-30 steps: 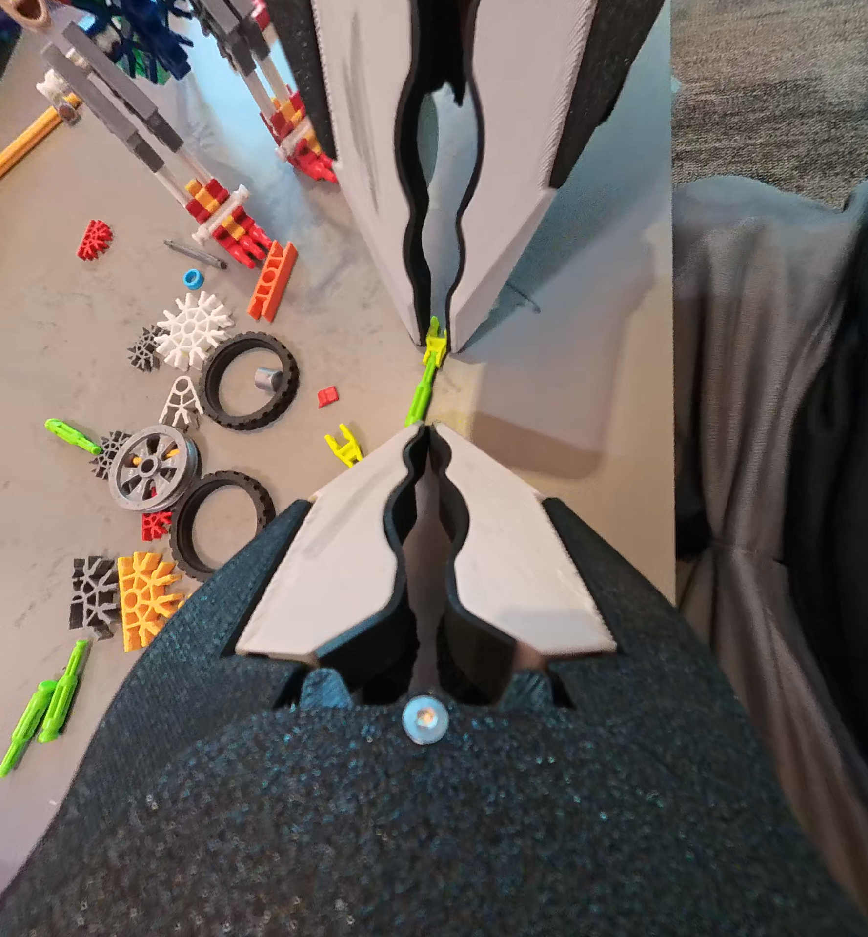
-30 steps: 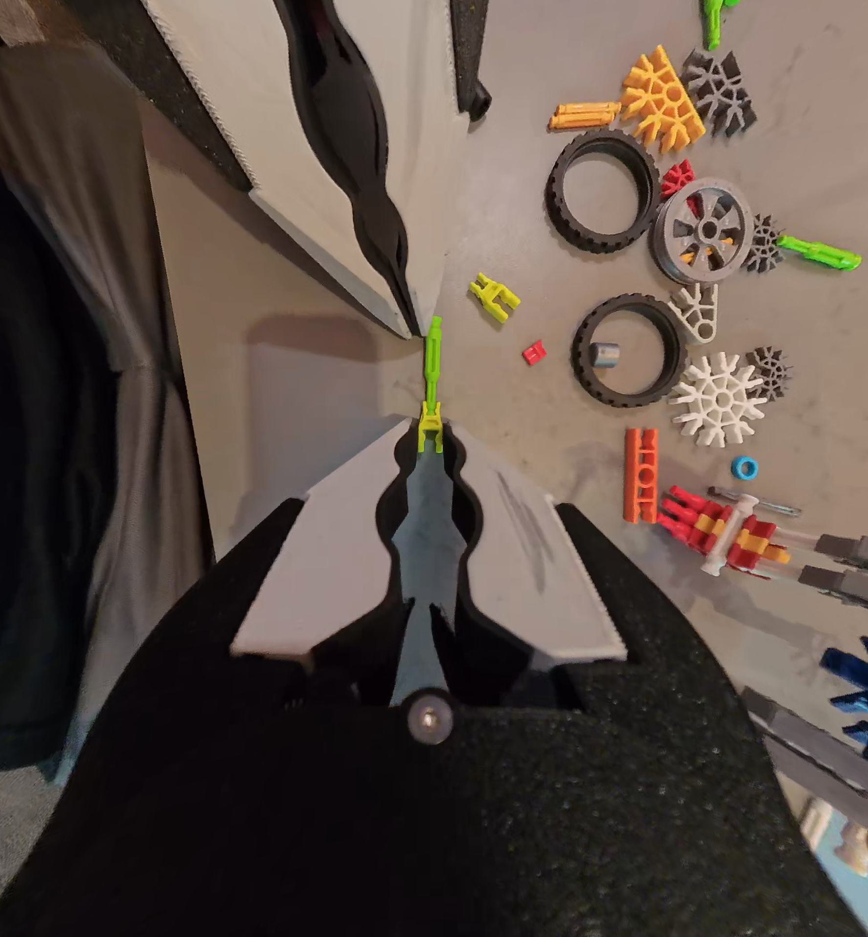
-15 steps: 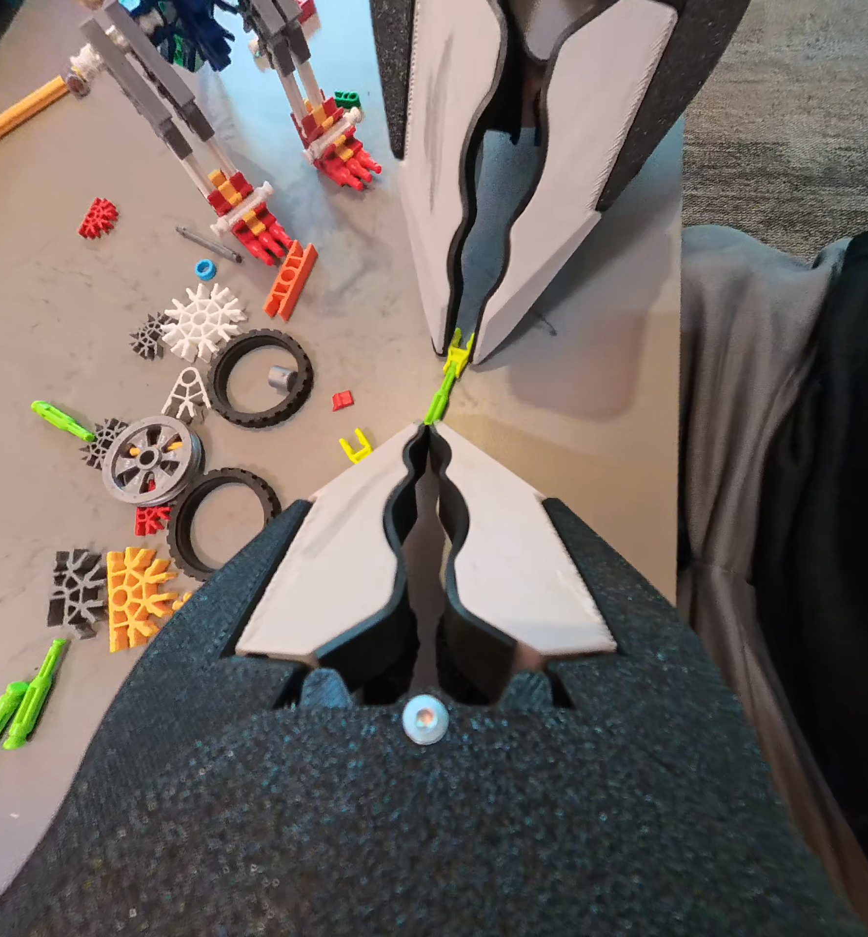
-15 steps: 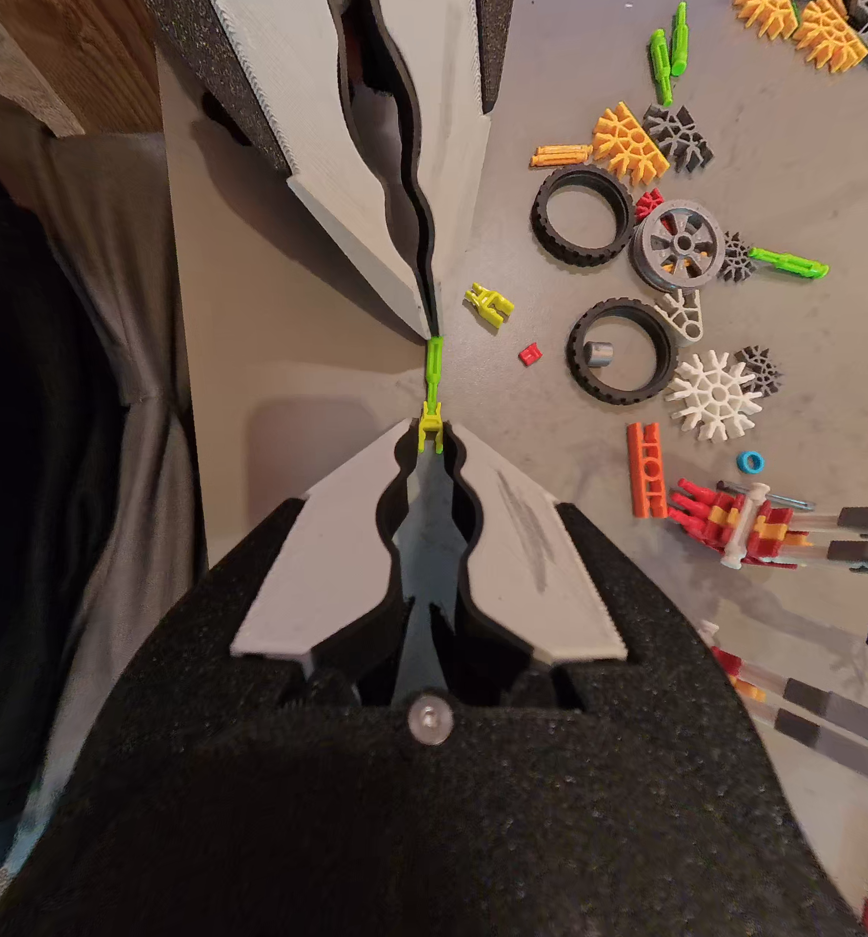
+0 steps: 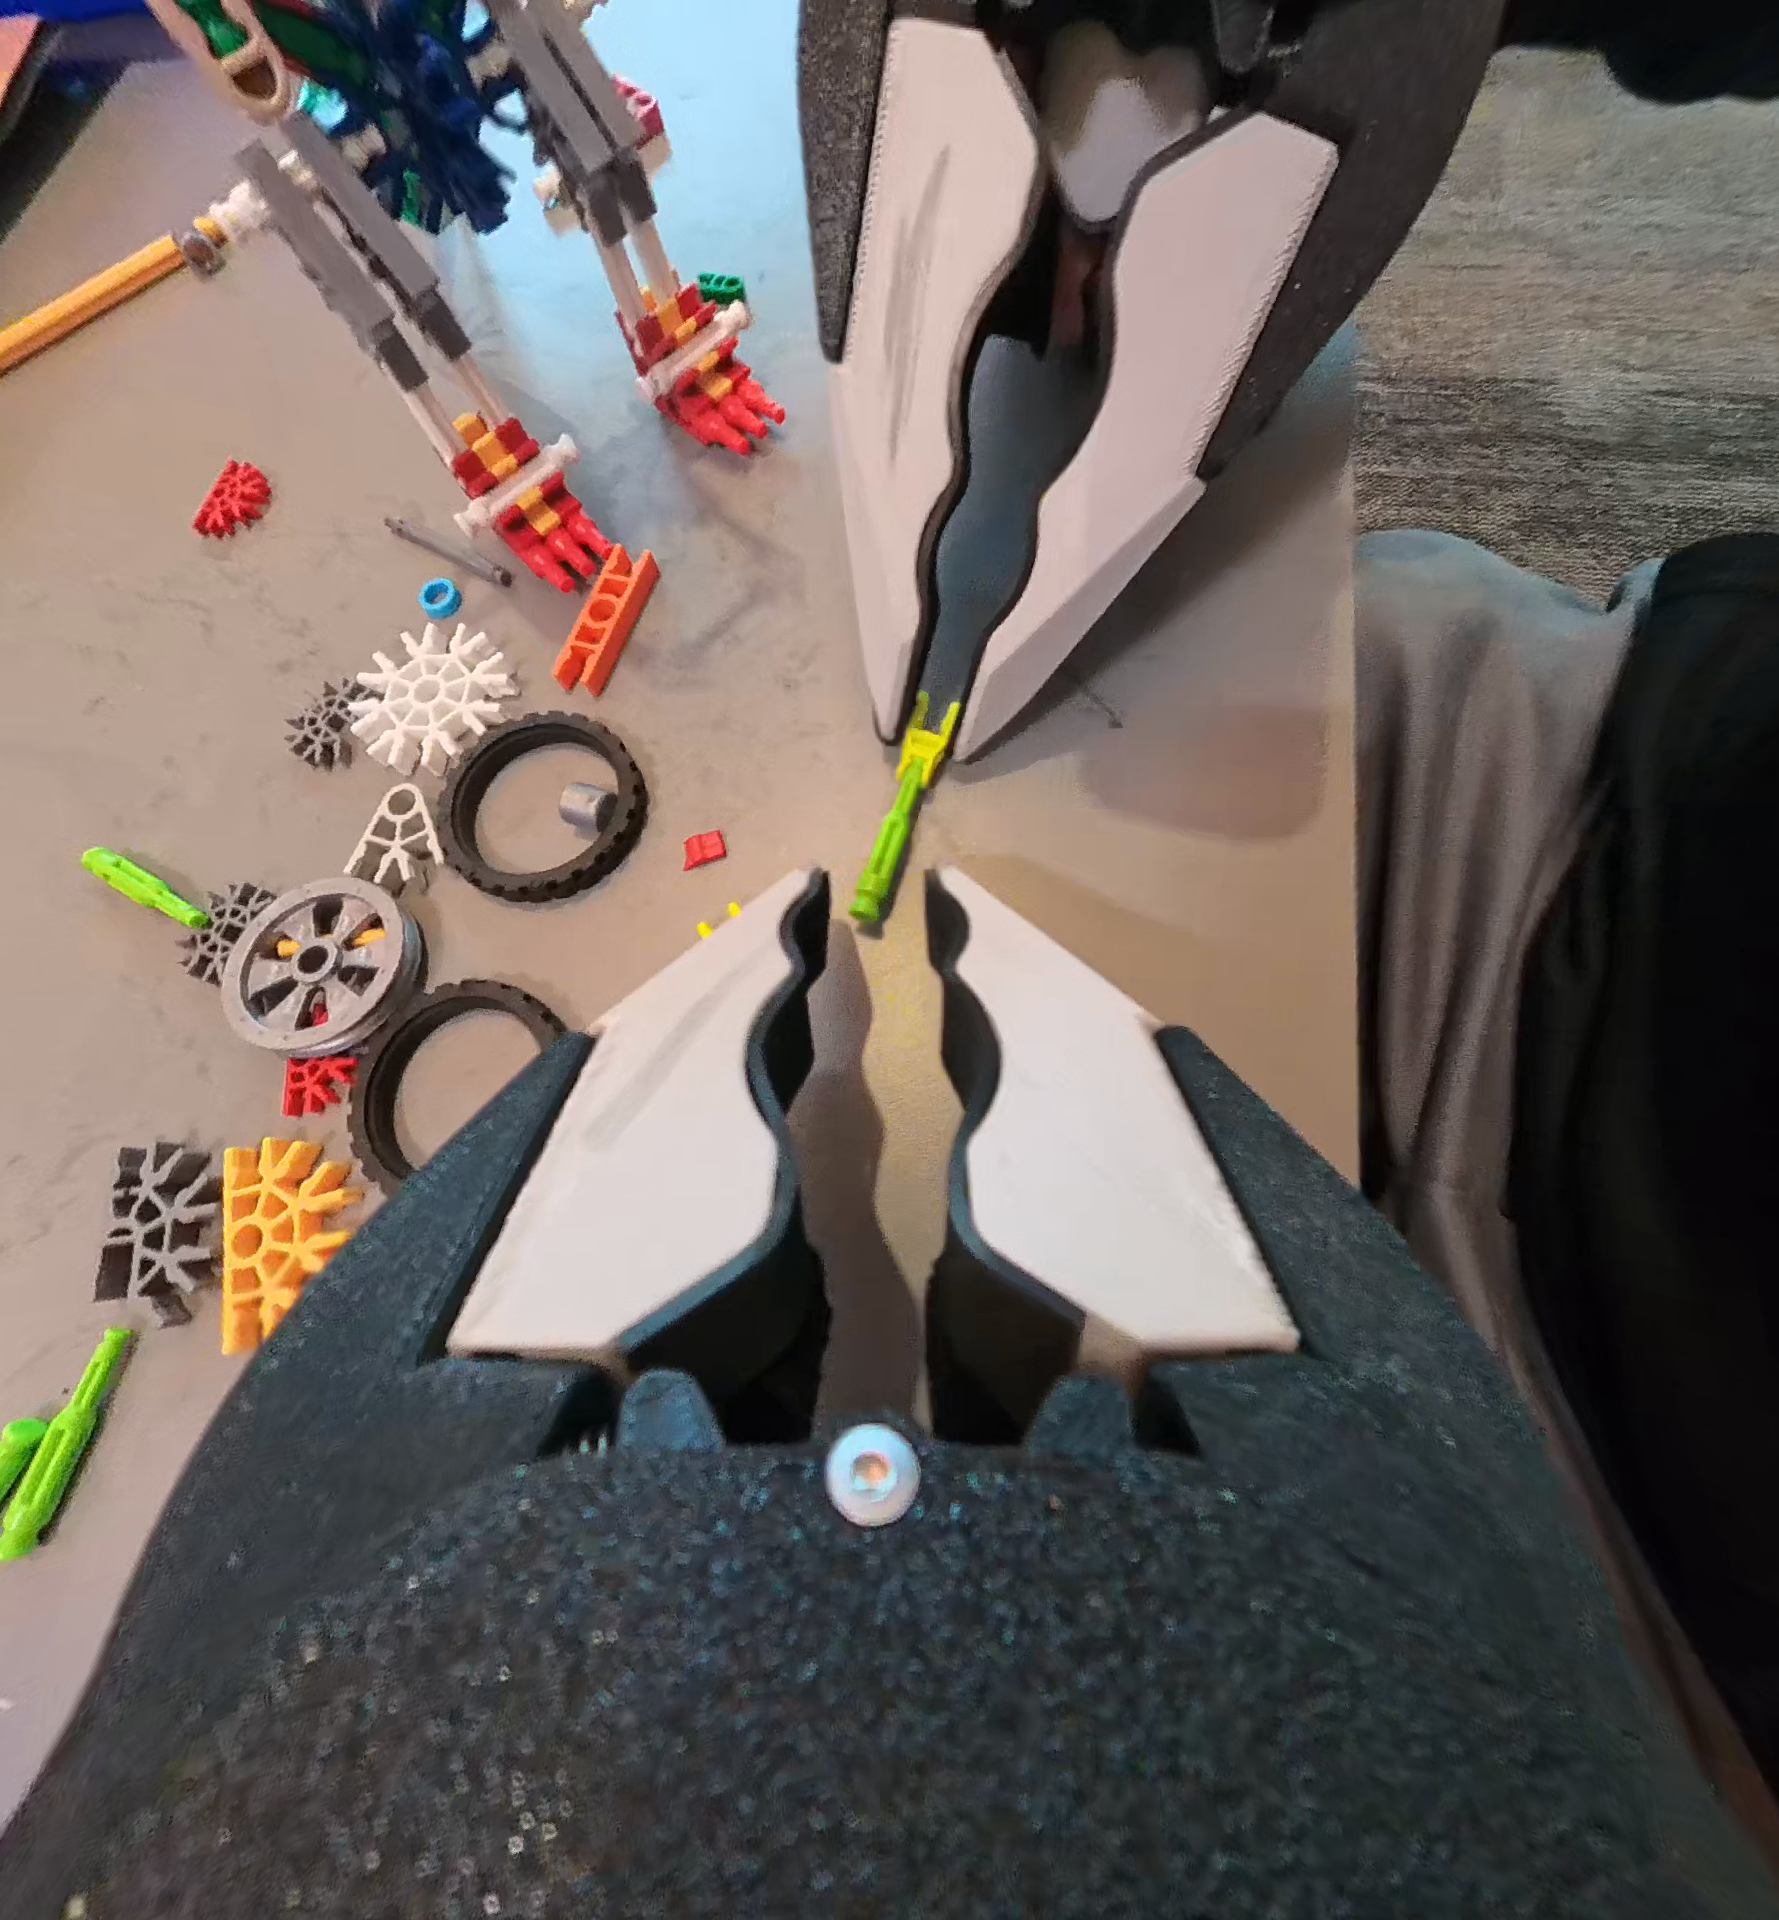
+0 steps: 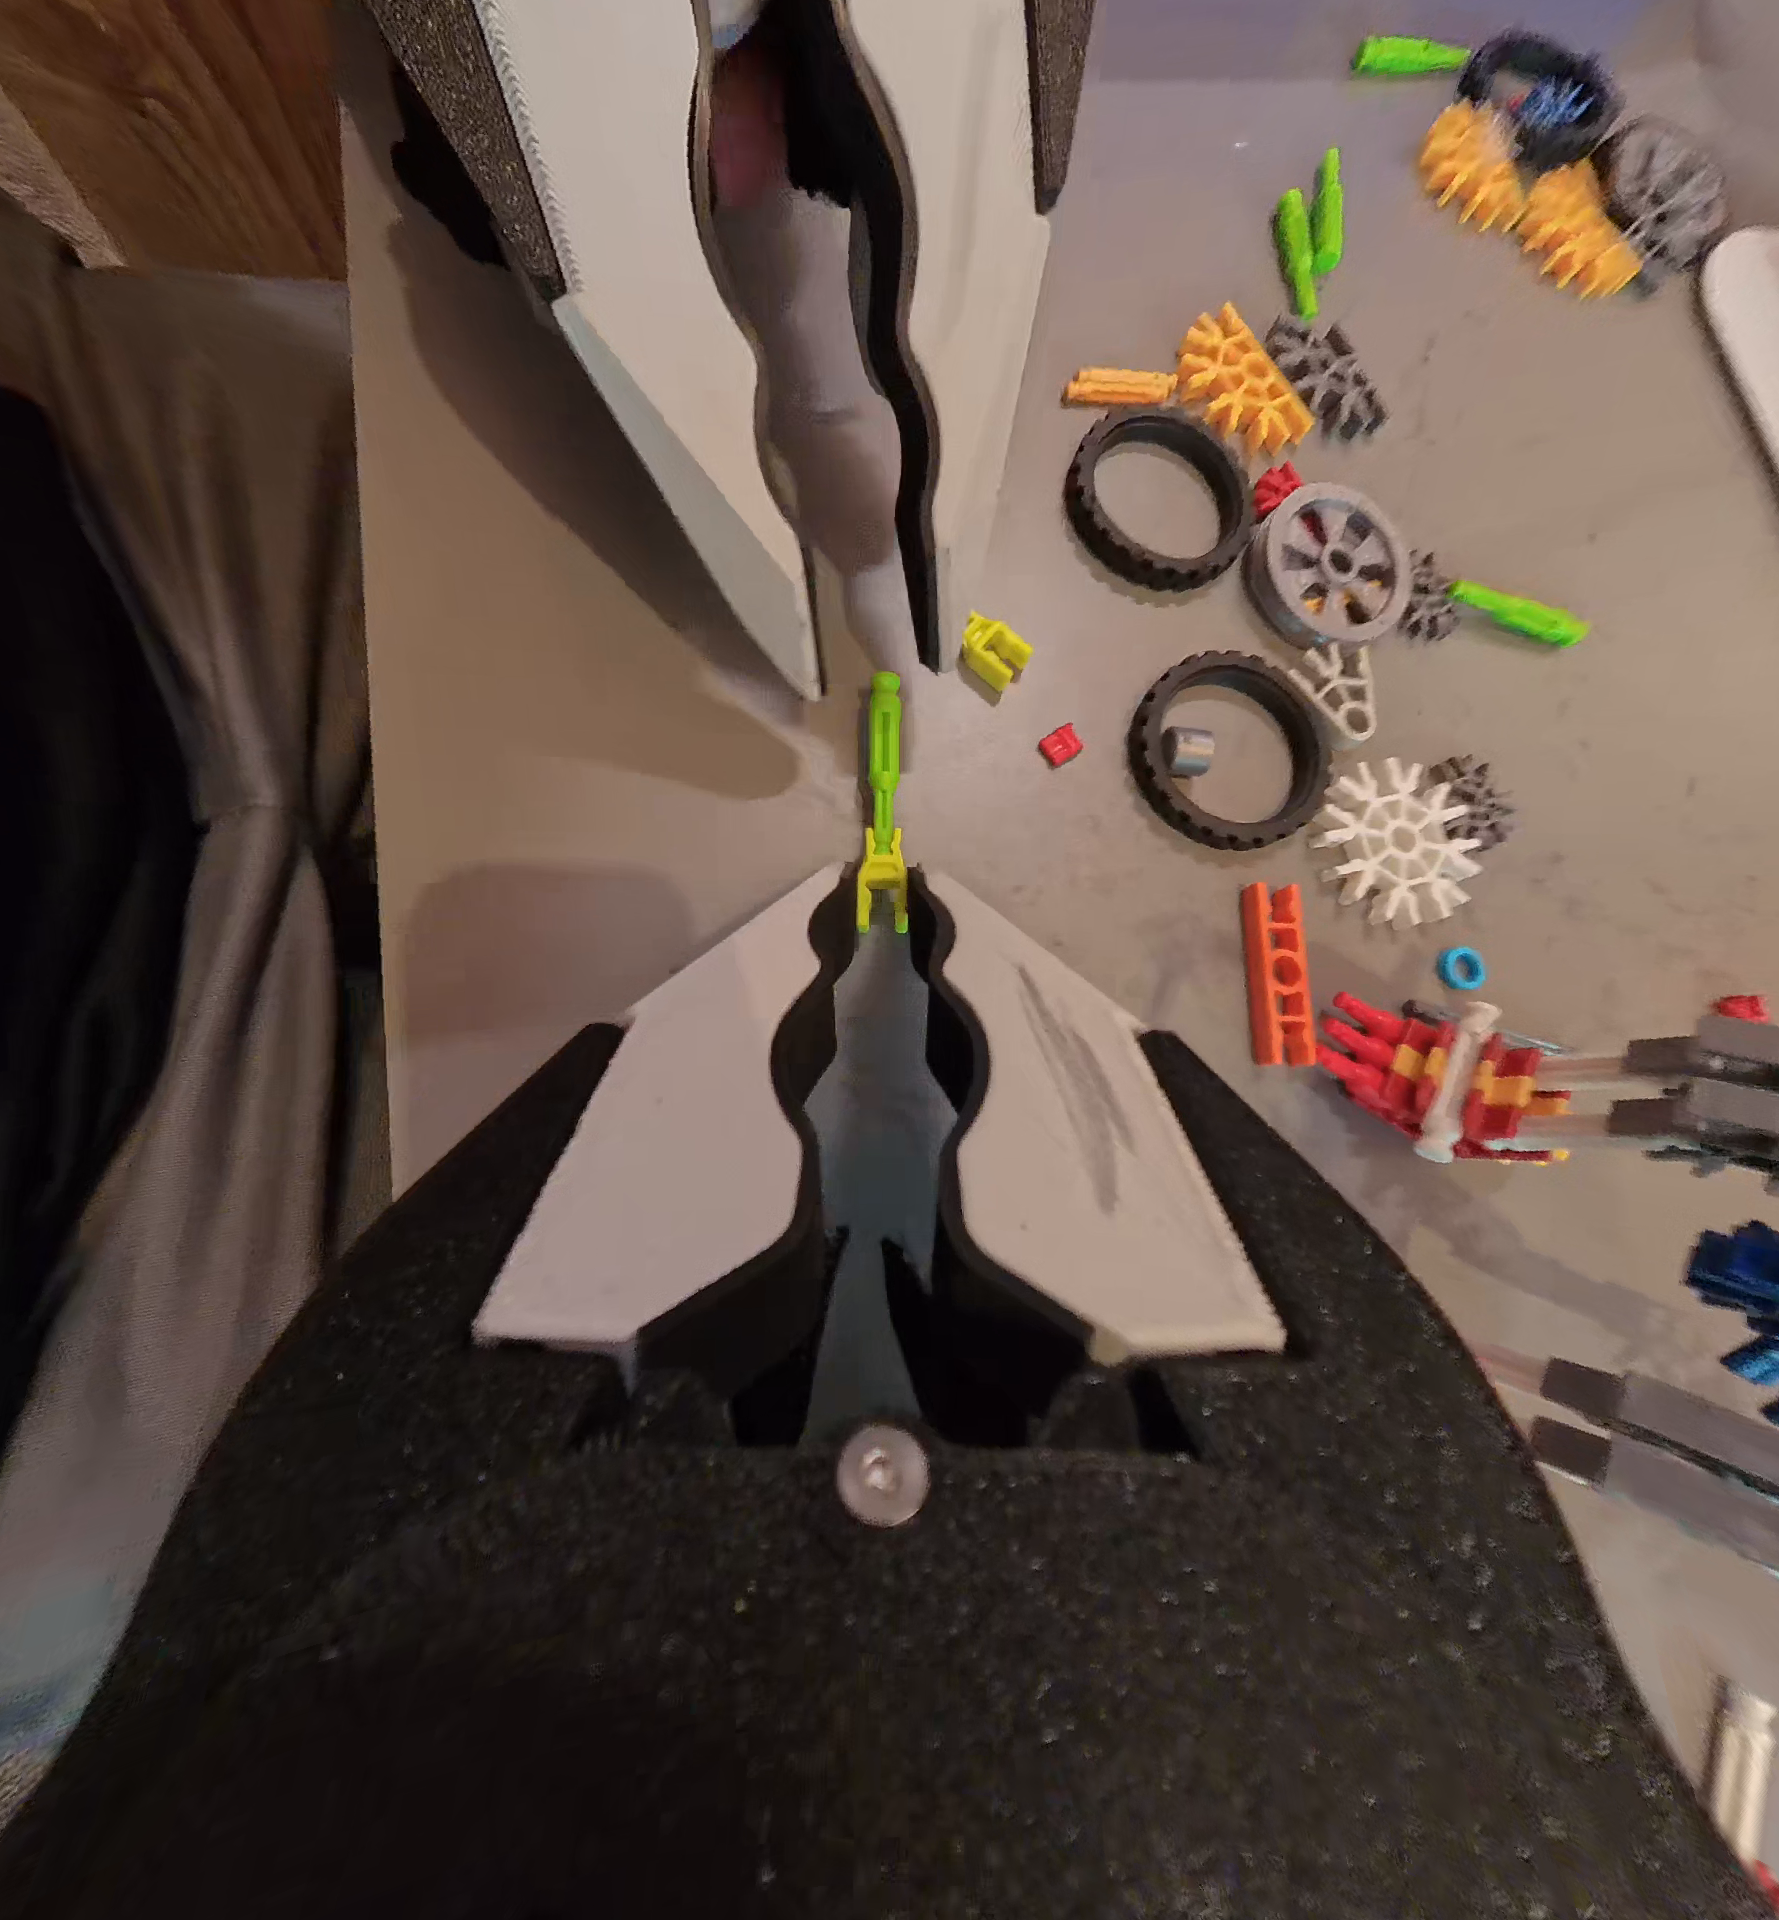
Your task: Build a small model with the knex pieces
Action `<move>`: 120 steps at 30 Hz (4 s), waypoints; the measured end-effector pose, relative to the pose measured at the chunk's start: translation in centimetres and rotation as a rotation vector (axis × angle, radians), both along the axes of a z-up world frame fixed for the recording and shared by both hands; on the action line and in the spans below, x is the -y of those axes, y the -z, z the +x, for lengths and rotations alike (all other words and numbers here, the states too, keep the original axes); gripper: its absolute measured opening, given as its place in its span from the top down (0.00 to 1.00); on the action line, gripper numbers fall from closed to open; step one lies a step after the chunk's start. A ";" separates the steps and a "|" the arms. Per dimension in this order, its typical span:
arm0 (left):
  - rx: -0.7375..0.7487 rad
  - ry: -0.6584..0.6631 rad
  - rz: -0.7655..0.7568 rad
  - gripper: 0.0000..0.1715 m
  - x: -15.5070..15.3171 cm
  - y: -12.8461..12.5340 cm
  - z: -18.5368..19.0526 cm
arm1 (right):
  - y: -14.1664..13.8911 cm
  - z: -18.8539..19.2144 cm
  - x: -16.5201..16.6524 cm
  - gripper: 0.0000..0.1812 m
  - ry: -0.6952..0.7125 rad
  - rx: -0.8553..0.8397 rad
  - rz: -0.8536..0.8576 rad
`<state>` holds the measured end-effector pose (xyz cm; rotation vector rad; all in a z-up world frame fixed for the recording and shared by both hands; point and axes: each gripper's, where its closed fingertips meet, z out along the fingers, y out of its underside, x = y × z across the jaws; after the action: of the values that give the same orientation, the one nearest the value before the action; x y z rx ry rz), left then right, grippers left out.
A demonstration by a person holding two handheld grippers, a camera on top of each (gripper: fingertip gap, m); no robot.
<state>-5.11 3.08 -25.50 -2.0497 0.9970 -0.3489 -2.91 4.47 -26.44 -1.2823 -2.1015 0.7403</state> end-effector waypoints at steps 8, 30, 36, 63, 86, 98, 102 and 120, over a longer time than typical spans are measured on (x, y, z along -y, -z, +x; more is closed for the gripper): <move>0.023 0.029 0.042 0.89 -0.4 -0.8 1.2 | -2.5 0.4 -0.5 0.96 -0.043 -0.180 0.344; 0.158 0.103 0.081 0.98 -0.8 -3.3 3.5 | -4.1 2.1 -0.8 0.94 0.005 -0.196 0.061; 0.150 0.060 -0.047 0.98 -0.2 -1.3 3.9 | -2.5 2.9 -0.5 0.99 -0.007 -0.087 -0.055; -0.395 -0.560 0.052 0.89 -2.3 -2.1 -14.7 | -1.9 -1.5 -0.4 0.97 0.035 -0.041 0.024; -0.707 -0.377 -0.405 0.97 -4.6 1.5 -17.5 | -2.6 0.1 -1.5 0.97 0.023 -0.144 -0.071; -0.539 -0.407 -0.336 0.98 -2.9 0.7 -15.6 | -3.0 0.1 -1.8 0.97 0.040 -0.158 -0.088; -0.404 -0.383 -0.276 0.98 -1.3 -1.5 -11.9 | -3.0 -0.9 -1.4 0.97 0.035 -0.145 -0.086; -0.283 -0.255 -0.295 0.99 1.0 1.2 -4.6 | 0.3 -4.9 0.4 0.92 -0.043 0.042 -0.052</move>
<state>-9.75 2.10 -26.75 -2.5148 0.8715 -0.0741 -7.84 4.02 -26.78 -1.2947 -2.1625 0.7975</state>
